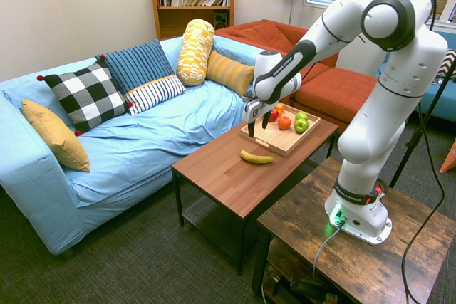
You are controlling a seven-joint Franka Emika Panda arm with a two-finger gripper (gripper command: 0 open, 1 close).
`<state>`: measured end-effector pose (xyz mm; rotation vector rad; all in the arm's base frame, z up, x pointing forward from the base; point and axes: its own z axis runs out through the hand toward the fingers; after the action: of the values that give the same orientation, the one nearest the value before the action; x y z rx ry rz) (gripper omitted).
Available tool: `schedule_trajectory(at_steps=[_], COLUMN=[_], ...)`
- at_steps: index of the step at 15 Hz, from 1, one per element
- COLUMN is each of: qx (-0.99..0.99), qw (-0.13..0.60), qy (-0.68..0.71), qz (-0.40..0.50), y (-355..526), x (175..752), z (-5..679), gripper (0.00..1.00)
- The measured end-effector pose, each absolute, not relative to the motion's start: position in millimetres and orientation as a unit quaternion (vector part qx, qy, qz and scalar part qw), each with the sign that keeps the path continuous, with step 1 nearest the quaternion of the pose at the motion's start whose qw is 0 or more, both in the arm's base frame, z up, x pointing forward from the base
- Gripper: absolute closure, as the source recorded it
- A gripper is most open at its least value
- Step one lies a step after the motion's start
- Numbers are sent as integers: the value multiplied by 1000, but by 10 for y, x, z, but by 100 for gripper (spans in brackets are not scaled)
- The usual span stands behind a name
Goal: Put banana in the tray
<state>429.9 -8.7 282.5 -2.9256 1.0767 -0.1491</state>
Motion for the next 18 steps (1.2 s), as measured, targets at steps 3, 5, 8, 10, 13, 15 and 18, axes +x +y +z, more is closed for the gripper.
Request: schedule_trajectory(at_steps=[3,5,8,10,13,15,18], qx=[-940,-939,-938,-936,-935,-934,-934], qw=[7,3,-2,-1,2,4,6], qy=[339,341,344,349,354,355,356], qz=[-45,-42,-37,-31,-24,-22,-17], y=[-211,-312,-433,-468,-543,-579,-613], x=[4422,4505,4602,4628,4685,4726,4718], z=[2352,2084,1685,1434,1205,1125,1060], gripper=[0,0,0,0,0,0,0])
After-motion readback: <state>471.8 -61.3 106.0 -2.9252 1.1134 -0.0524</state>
